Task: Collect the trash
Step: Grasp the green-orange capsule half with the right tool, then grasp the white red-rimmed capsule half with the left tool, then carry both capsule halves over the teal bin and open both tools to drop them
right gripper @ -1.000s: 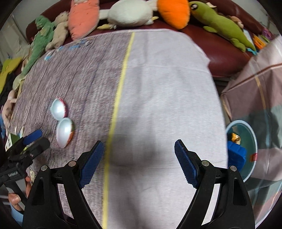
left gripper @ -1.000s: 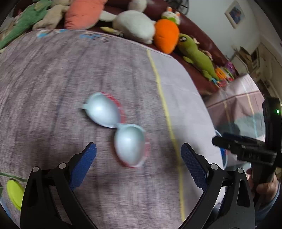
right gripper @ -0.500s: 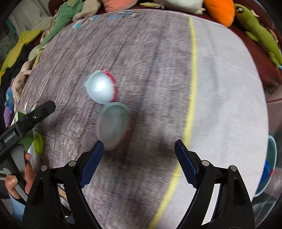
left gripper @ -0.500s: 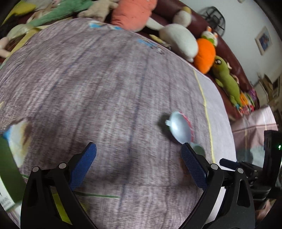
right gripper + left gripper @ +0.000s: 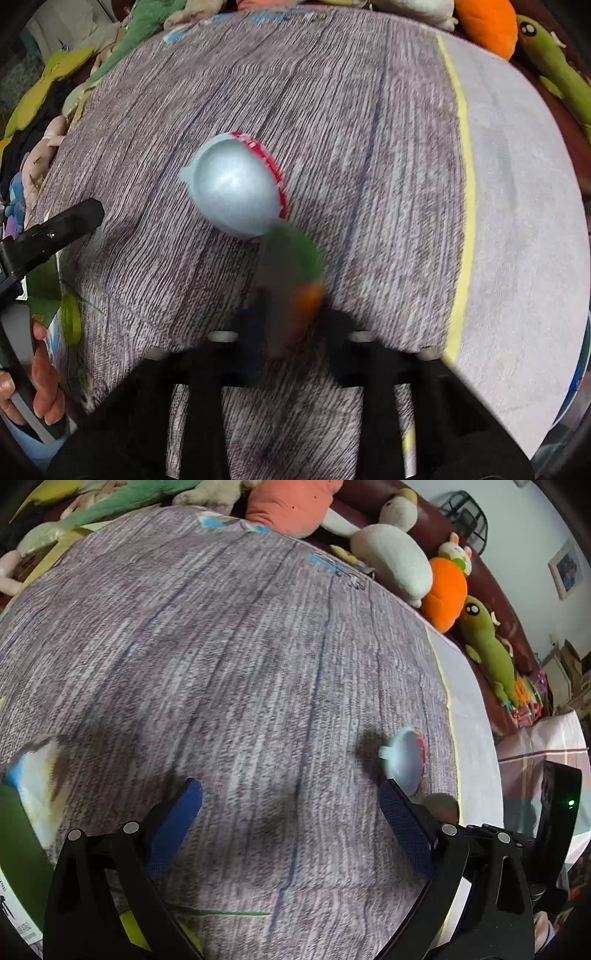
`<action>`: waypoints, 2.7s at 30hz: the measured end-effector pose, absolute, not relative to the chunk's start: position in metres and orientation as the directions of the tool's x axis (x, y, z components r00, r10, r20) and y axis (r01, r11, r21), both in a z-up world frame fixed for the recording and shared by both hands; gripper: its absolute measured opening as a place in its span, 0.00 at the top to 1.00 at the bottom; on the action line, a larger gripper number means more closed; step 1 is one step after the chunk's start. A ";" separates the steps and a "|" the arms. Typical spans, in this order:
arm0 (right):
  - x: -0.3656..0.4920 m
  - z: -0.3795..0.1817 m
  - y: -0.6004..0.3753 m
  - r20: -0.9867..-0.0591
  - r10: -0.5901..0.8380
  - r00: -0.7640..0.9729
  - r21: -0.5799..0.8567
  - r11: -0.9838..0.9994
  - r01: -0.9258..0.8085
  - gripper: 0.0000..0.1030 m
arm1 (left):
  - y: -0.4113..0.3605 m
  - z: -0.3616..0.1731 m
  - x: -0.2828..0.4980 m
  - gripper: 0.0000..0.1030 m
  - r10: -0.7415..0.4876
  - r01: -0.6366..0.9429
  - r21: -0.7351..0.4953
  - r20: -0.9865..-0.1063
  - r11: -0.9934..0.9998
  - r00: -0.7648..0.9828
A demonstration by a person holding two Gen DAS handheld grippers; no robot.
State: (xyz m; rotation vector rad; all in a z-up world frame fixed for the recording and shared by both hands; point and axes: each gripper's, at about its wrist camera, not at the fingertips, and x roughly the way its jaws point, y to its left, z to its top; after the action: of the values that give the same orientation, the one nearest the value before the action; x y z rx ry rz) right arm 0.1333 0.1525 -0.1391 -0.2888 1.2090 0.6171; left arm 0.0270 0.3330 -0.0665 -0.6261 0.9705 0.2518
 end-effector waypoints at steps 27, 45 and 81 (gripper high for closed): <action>0.176 -0.116 0.032 -0.892 0.333 0.306 0.198 0.896 -0.398 0.92 | 0.232 -0.082 0.121 0.89 -0.011 -0.281 -0.170 -0.872 0.945 0.490; 0.193 -0.097 -0.121 -0.838 0.348 0.420 0.280 0.935 -0.218 0.92 | 0.111 -0.048 0.147 0.94 -0.079 -0.099 -0.154 -0.845 0.983 0.529; 0.156 -0.156 -0.448 -0.807 0.245 0.537 0.423 0.875 0.237 0.92 | -0.265 -0.118 0.203 0.92 -0.277 0.477 -0.178 -0.950 0.861 0.146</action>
State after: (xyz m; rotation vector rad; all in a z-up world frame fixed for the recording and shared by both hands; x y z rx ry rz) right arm 0.1556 -0.4482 -0.1555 0.5295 1.0174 0.0047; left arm 0.2034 -0.2648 -0.1184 0.1809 1.3183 -0.5466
